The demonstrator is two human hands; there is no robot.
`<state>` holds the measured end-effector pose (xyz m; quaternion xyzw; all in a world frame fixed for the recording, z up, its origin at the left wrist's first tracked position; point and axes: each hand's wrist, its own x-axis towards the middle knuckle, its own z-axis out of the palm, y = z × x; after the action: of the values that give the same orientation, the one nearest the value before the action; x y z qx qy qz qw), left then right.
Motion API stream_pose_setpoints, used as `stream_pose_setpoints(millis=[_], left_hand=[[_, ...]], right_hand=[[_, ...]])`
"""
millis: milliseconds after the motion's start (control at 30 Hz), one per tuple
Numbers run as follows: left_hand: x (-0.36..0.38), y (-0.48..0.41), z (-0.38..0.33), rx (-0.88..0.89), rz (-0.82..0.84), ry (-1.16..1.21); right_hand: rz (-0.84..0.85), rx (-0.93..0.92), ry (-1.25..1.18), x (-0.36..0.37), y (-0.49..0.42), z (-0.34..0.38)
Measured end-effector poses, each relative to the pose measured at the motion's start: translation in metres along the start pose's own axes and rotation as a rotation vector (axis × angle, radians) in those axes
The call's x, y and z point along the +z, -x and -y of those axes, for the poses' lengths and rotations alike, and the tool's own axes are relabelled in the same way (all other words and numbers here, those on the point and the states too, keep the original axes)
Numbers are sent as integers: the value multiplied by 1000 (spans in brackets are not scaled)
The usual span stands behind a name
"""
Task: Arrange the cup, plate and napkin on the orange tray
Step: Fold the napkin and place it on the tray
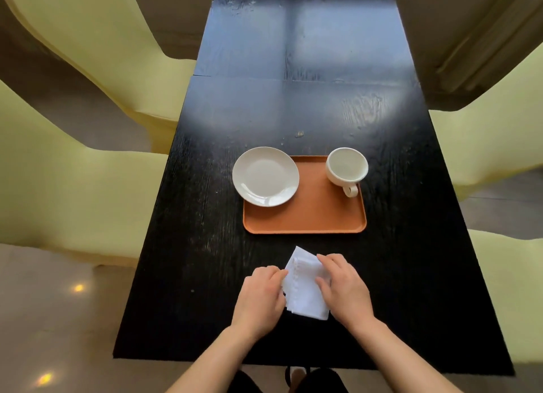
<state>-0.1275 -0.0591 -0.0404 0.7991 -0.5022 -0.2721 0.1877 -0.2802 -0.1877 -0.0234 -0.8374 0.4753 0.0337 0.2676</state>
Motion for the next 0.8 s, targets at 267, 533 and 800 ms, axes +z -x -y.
stream_pose_setpoints(millis=[267, 533, 800], left_hand=[[12, -7, 9, 67, 56, -171], [8, -9, 8, -46, 67, 191], [3, -14, 3, -181, 109, 367]], right_hand=[[66, 30, 28, -5, -17, -2], [45, 188, -169, -14, -29, -13], [-29, 0, 17, -6, -42, -7]])
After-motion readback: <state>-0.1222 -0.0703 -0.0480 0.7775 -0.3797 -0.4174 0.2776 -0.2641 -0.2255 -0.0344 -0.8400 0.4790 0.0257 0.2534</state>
